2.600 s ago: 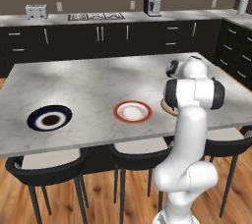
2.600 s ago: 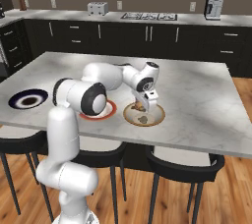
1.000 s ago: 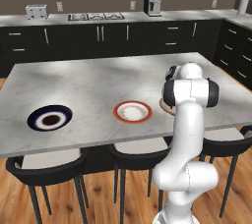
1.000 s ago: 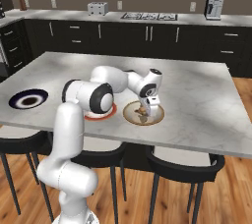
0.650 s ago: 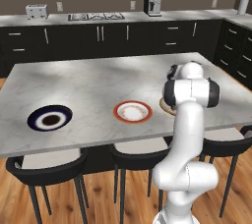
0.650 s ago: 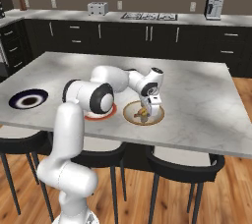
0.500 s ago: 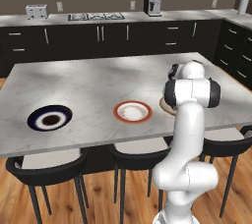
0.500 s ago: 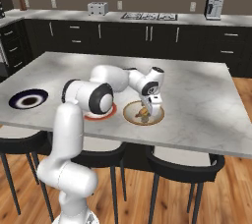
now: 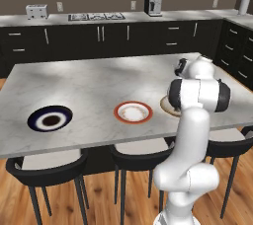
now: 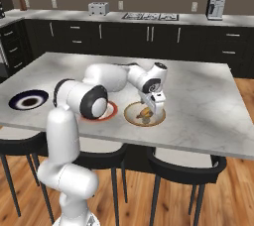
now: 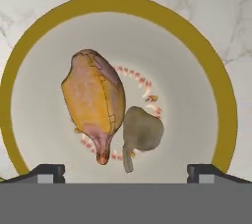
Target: Pick the chicken drumstick and garlic from their plates and place them in the bowl. Then put the bowl in the fridge.
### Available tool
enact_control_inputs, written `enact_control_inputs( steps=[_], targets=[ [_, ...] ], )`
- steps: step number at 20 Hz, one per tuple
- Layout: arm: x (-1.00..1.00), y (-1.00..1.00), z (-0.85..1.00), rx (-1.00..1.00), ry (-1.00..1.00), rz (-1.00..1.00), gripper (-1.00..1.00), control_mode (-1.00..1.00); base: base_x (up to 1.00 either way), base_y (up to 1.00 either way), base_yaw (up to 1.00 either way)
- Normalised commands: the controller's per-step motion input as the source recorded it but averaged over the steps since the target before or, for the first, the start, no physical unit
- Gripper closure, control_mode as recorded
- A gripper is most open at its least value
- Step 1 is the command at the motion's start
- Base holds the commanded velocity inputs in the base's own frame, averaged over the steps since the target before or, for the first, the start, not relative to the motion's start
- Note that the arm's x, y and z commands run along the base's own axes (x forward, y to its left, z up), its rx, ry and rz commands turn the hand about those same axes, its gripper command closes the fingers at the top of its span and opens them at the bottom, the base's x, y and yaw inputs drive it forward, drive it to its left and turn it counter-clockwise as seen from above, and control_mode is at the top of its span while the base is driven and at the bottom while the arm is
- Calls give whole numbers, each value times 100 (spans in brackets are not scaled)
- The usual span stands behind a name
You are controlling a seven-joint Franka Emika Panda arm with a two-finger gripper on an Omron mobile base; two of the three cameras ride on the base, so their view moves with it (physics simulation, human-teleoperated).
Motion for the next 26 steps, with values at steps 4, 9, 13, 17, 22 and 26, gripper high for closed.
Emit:
enact_control_inputs(
  steps=[4, 9, 13, 17, 22, 26],
  targets=[
    [-55, 30, 10, -15, 0, 31, -100, -100, 0, 0, 0],
    [-38, 46, 12, -25, 0, 41, -100, -100, 0, 0, 0],
    [-33, 34, 6, -9, -1, 45, -100, -100, 0, 0, 0],
    [-27, 42, 0, 0, -11, 32, -100, -100, 0, 0, 0],
    [4, 31, 0, -1, -2, 30, -100, -100, 0, 0, 0],
    [7, 18, 0, -13, -1, 23, -100, -100, 0, 0, 0]
  ],
)
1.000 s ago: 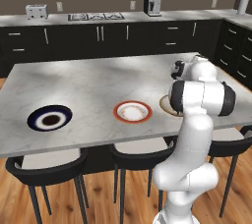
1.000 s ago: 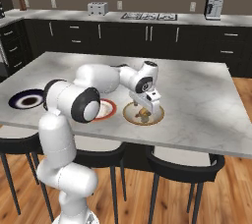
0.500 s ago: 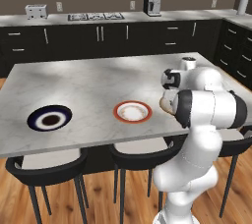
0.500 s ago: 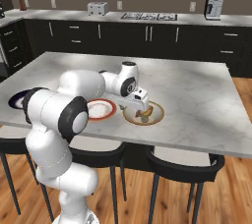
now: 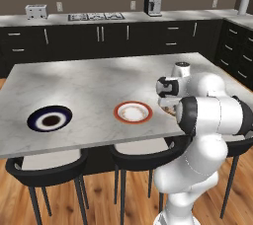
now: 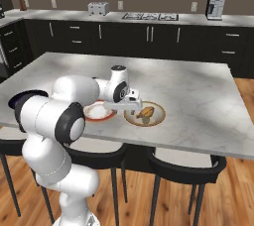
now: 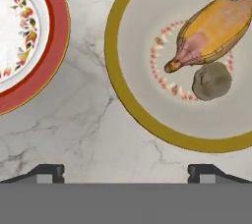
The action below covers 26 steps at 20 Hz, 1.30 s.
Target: Pick the chicken drumstick and garlic from their plates and place them in the bowl. Then put the bowl in the fridge.
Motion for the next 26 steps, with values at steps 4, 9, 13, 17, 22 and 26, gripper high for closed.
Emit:
enact_control_inputs(
  steps=[4, 9, 13, 17, 22, 26],
  targets=[
    [8, 12, -1, -16, -1, 26, -100, -100, 0, 0, 0],
    [15, 13, -10, -20, 0, 7, -100, -100, 0, 0, 0],
    [19, 1, -17, -13, 0, 0, -100, -100, 0, 0, 0],
    [15, 0, -17, -2, 0, -4, -100, -100, 0, 0, 0],
    [16, -4, -21, 0, 0, -2, -100, -100, 0, 0, 0],
    [16, -4, -15, 0, -5, 0, -100, -100, 0, 0, 0]
  ],
)
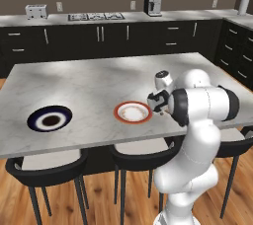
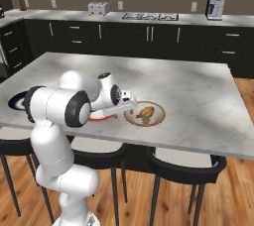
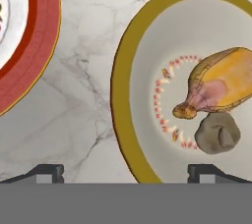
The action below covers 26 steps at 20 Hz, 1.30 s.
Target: Pick the chicken drumstick and garlic from their plates and place them in the bowl. Then put the bowl in the fridge.
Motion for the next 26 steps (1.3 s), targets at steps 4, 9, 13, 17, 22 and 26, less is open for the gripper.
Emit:
enact_control_inputs(
  steps=[4, 9, 13, 17, 22, 26],
  targets=[
    [17, -11, -14, 0, -1, 1, -100, -100, 0, 0, 0],
    [19, -15, -12, 0, 0, 9, -100, -100, 0, 0, 0],
    [10, -5, -10, 0, 0, 8, -100, -100, 0, 0, 0],
    [7, -1, -16, 0, 0, 6, -100, -100, 0, 0, 0],
    [12, 0, -11, 0, 0, 2, -100, -100, 0, 0, 0],
    [16, 0, -8, 0, 0, 0, -100, -100, 0, 0, 0]
  ],
)
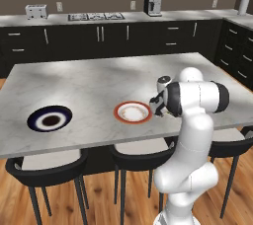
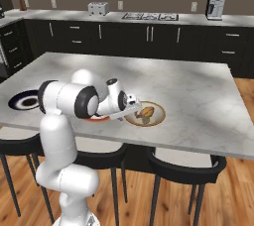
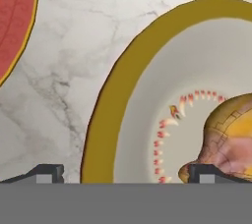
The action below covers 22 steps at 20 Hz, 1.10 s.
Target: Pick the chicken drumstick and garlic from their plates and place them in the bowl. Then put the bowl in the fridge.
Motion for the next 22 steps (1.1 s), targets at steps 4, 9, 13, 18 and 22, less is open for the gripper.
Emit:
enact_control_inputs(
  steps=[4, 9, 13, 18, 22],
  targets=[
    [20, -1, -13, 0, 0, 0, -100, -100, 0, 0, 0],
    [22, -2, -21, 0, 0, 0, -100, -100, 0, 0, 0],
    [16, -3, -15, 0, 0, 0, -100, -100, 0, 0, 0],
    [2, -10, -8, 0, 1, 0, 100, -100, 0, 0, 0],
    [-4, -22, -6, 0, 6, -10, 100, -100, 0, 0, 0]
  ],
)
